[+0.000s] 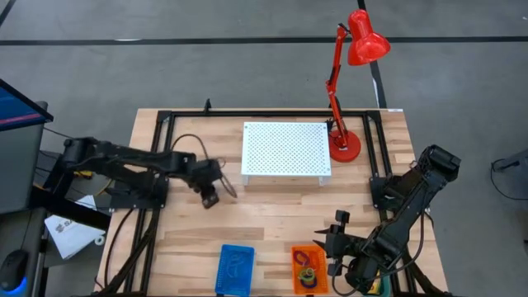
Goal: Pick & Place Office Desk Supplies
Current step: Put the blue rubber band into the blue bin, then put the blue bin on the shelf
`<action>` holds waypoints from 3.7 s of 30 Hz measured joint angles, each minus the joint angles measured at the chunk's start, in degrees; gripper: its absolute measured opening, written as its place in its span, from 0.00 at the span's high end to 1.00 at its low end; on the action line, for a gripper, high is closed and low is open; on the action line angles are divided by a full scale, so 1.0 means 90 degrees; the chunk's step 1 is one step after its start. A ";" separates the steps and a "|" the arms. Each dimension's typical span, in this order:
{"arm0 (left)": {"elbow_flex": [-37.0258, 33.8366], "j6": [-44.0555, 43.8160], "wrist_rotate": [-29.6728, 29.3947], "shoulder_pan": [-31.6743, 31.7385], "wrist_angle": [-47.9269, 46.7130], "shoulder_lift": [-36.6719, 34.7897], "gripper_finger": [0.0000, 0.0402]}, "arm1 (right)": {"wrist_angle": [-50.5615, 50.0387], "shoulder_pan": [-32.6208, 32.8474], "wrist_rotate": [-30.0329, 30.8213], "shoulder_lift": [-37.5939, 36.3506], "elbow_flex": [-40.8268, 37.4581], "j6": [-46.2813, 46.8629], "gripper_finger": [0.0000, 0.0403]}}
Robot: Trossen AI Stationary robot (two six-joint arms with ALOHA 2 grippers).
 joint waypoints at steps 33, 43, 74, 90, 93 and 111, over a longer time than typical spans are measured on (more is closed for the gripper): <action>0.0022 -0.0087 -0.0605 -0.4514 0.5904 0.1600 1.00 | 0.0041 0.0000 0.0002 0.0000 0.0002 0.0002 0.72; 0.0022 0.0685 -0.0590 -0.4514 0.6409 0.1845 0.86 | 0.0044 0.0000 0.0001 0.0000 0.0002 0.0017 0.72; 0.0025 0.2230 -0.2879 -0.3972 0.5338 0.1258 0.54 | 0.0038 0.0000 0.0001 0.0040 0.0005 0.0045 0.72; 0.0027 0.1440 -0.3371 -0.5018 0.4994 0.1803 0.57 | -0.0056 -0.0063 -0.0141 0.0138 0.0005 0.0114 0.72; 0.0027 0.1548 -0.3549 -0.4970 0.5046 0.1812 0.59 | -0.0058 -0.0063 -0.0143 0.0138 0.0005 0.0114 0.72; 0.0027 0.1421 -0.2870 -0.4562 0.5328 0.2106 0.61 | -0.0061 -0.0063 -0.0143 0.0138 0.0005 0.0114 0.72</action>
